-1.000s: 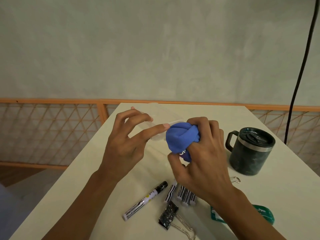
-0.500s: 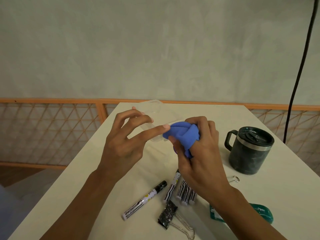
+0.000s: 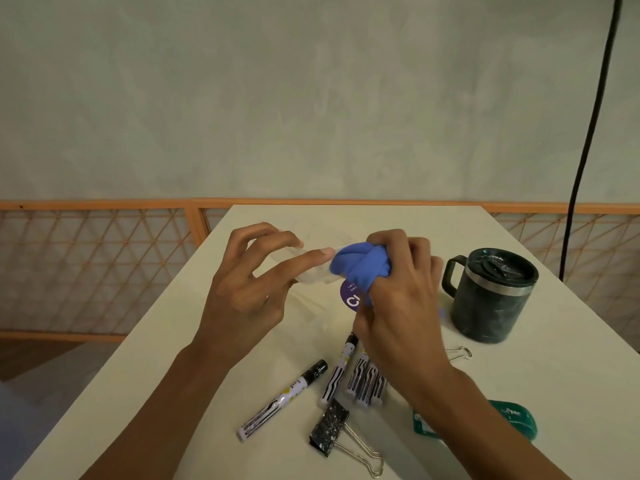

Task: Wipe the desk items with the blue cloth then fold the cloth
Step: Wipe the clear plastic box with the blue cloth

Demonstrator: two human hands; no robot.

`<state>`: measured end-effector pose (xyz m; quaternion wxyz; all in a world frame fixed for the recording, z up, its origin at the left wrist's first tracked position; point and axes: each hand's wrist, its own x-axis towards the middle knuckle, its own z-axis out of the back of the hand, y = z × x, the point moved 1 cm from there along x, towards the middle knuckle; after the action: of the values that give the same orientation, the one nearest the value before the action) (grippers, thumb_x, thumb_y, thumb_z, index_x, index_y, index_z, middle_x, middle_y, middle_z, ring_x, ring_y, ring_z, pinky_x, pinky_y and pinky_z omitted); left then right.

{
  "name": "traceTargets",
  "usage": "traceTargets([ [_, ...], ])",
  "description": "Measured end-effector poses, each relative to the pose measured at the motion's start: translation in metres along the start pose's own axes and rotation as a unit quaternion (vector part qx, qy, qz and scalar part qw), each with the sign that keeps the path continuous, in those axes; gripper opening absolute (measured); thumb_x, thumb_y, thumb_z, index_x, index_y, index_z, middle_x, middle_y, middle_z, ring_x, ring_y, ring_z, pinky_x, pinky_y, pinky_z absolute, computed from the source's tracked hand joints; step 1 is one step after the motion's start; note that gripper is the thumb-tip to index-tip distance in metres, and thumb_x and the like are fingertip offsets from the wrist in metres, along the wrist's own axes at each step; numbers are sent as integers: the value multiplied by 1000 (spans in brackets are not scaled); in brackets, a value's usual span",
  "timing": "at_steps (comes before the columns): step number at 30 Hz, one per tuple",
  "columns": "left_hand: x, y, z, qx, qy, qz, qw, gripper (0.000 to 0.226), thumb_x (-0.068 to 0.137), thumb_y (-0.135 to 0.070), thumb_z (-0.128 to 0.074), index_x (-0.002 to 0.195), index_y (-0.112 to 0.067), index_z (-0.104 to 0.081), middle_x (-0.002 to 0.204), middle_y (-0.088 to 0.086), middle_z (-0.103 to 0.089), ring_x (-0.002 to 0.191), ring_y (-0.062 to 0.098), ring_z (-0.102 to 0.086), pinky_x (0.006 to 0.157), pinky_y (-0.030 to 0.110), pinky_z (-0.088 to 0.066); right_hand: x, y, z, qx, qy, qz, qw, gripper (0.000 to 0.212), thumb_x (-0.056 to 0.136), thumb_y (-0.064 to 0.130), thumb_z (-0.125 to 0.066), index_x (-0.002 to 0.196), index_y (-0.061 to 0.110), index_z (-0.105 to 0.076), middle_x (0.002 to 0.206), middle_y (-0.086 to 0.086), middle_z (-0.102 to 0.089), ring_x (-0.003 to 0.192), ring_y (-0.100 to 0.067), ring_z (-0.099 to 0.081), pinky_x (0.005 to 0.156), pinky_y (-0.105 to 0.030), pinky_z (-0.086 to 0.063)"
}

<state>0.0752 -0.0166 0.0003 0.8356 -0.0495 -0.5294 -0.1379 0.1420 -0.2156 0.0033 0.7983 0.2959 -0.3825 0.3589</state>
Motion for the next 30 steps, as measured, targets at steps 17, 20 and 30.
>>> traceTargets([
  [17,5,-13,3,-52,-49,98,993,53,88,1,-84,137,-14,-70,118,9,-67,110,35,-62,102,26,-46,1,-4,-2,6,-55,-44,997,29,92,15,-76,120,19,-76,118,-9,-60,105,-32,-53,83,-49,-39],
  [20,4,-12,0,-51,-36,102,993,52,88,1,-84,137,-13,-72,119,10,-68,111,37,-62,102,25,-48,0,0,1,-39,-31,-30,998,28,85,13,-79,113,15,-77,117,-10,-61,104,-33,-52,82,-48,-38],
  [30,3,-3,6,-9,-58,60,996,37,95,-4,-77,131,-9,-75,121,12,-68,111,40,-62,97,41,-55,-4,-7,4,60,-65,11,996,16,89,29,-76,98,17,-78,114,-6,-64,105,-30,-56,86,-51,-41],
])
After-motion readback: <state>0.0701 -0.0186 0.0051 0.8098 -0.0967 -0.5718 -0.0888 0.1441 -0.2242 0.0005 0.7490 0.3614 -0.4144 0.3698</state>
